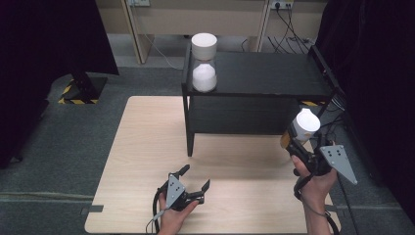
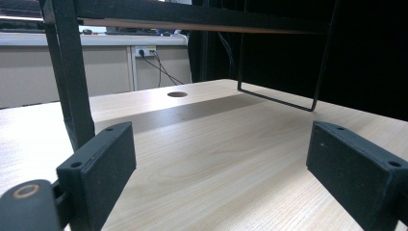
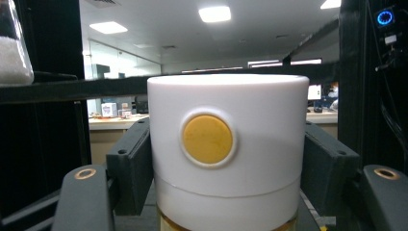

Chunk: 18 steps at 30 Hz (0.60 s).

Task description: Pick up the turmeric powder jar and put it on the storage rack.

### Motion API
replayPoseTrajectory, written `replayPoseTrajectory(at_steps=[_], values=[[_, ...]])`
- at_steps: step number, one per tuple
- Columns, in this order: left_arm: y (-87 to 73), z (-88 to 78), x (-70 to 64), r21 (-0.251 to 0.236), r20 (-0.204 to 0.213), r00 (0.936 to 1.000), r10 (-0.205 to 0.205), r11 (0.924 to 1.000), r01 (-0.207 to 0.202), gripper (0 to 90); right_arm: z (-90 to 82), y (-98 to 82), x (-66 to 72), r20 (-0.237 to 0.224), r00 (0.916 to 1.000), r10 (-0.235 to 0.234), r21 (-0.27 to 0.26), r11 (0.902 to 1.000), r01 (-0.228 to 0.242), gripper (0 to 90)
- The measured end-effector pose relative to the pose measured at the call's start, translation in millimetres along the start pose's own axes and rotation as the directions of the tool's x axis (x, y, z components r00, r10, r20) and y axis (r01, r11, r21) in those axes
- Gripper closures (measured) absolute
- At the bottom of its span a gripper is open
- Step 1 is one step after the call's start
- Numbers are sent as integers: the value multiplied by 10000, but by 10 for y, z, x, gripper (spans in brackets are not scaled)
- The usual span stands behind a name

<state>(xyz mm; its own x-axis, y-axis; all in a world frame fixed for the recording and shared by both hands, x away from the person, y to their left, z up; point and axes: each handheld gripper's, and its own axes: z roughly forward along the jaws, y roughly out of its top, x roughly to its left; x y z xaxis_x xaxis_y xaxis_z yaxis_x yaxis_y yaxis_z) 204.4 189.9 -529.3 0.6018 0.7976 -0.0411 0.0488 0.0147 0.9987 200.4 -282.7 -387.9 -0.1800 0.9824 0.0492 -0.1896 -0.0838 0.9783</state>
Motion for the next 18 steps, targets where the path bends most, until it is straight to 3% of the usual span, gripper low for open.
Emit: replayPoseTrajectory(at_steps=[18], values=[[1,1,0,4,17,10000,23,10000,-23,94,94,212,-7,-62,10000,-18,-157,9999,17,309]])
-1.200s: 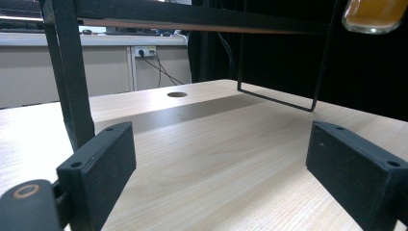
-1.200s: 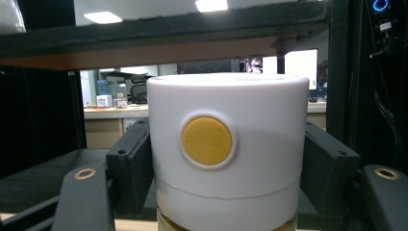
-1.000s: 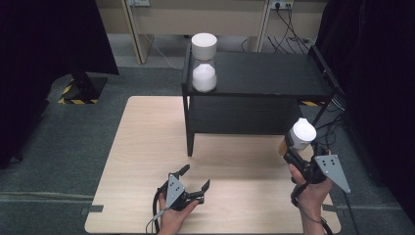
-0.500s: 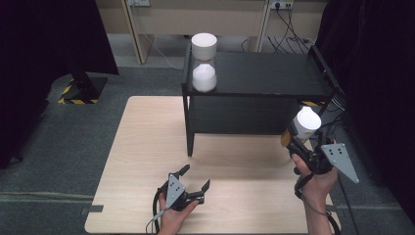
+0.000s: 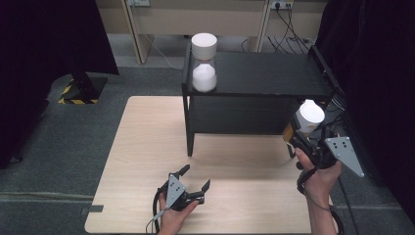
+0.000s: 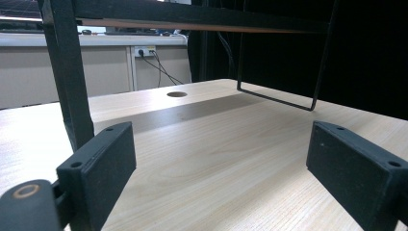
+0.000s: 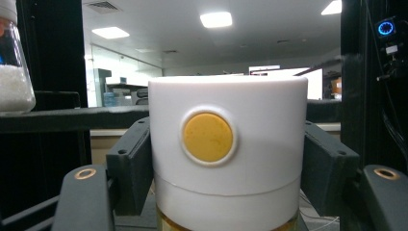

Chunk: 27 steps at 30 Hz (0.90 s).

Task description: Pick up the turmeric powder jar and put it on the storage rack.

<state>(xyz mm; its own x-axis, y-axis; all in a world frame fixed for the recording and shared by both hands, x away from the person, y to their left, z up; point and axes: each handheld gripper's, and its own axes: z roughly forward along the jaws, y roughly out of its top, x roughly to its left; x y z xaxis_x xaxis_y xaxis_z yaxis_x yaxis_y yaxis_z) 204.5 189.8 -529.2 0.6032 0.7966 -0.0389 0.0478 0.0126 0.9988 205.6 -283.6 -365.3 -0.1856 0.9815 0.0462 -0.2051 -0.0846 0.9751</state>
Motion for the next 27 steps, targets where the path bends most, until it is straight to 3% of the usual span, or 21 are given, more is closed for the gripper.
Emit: replayPoseTrajectory(at_steps=[27], values=[[-2,-1,1,-11,17,10000,25,10000,-25,94,215,383,38,29,9999,-144,-180,9997,145,309]])
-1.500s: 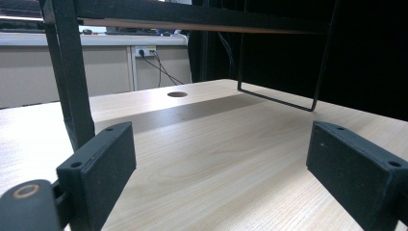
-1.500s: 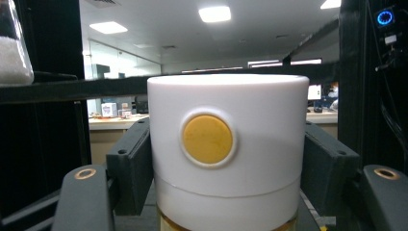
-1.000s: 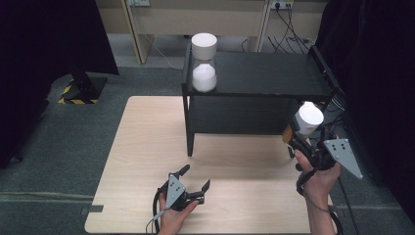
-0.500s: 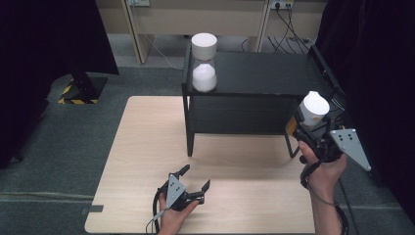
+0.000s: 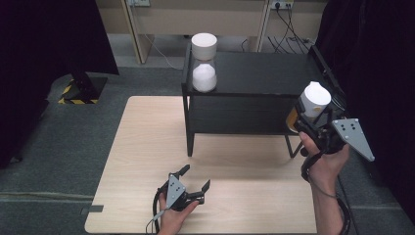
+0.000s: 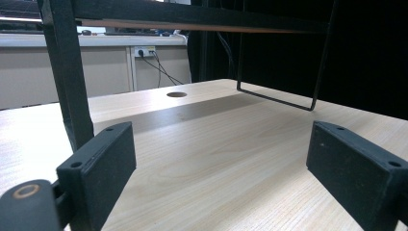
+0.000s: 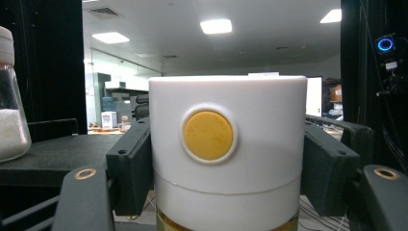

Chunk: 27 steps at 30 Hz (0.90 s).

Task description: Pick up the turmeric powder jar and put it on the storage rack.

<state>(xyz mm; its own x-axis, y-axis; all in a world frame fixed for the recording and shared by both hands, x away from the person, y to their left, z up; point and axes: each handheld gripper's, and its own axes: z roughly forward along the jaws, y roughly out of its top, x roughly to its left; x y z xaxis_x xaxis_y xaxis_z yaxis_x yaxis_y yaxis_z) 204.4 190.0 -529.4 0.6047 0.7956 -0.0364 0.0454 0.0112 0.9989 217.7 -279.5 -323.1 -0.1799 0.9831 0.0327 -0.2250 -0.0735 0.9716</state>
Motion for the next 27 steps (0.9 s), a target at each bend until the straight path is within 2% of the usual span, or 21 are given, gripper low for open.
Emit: replayPoseTrajectory(at_steps=[27], values=[[2,3,-2,12,-8,10000,-1,10000,1,94,174,291,32,-29,9997,-260,23,9997,260,309]])
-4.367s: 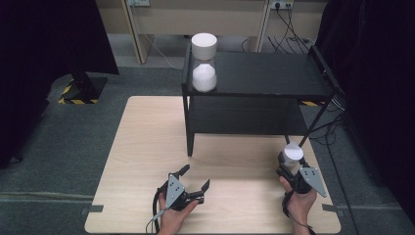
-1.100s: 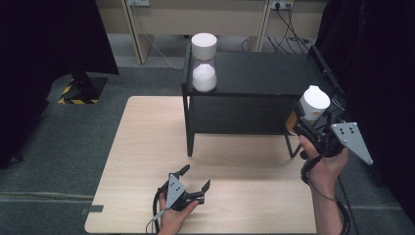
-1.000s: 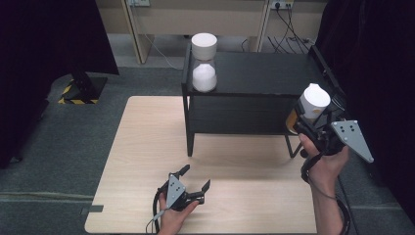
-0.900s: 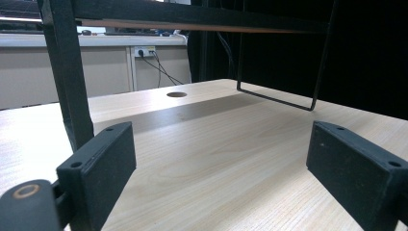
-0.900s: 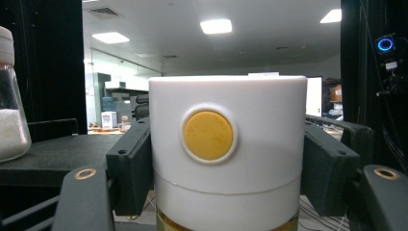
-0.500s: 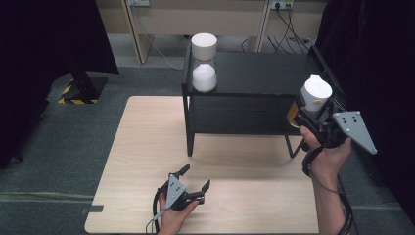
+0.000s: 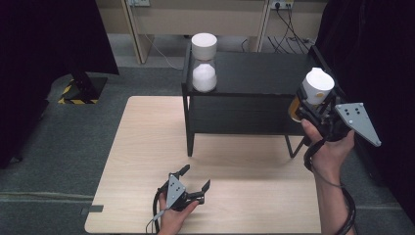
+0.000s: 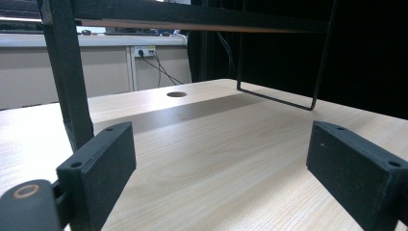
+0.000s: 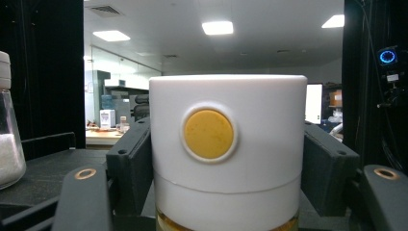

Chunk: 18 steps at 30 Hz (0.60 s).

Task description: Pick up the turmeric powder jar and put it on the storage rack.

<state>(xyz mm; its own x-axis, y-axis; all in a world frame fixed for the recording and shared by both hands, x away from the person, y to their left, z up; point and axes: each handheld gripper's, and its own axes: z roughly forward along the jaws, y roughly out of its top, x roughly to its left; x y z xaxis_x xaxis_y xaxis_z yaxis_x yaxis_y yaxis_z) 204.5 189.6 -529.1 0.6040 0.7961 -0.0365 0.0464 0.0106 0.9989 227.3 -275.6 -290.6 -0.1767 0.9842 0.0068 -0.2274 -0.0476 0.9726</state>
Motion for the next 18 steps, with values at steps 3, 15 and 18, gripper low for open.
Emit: replayPoseTrajectory(at_steps=[3,15,18], values=[[0,0,2,3,0,10000,-19,10000,19,94,22,20,3,-1,10000,-3,6,10000,3,309],[1,-1,2,4,0,10000,-6,10000,6,94,89,127,24,7,10000,-50,6,10000,50,309],[3,1,2,17,6,10000,-10,10000,10,95,107,153,25,0,10000,-46,30,10000,46,309]])
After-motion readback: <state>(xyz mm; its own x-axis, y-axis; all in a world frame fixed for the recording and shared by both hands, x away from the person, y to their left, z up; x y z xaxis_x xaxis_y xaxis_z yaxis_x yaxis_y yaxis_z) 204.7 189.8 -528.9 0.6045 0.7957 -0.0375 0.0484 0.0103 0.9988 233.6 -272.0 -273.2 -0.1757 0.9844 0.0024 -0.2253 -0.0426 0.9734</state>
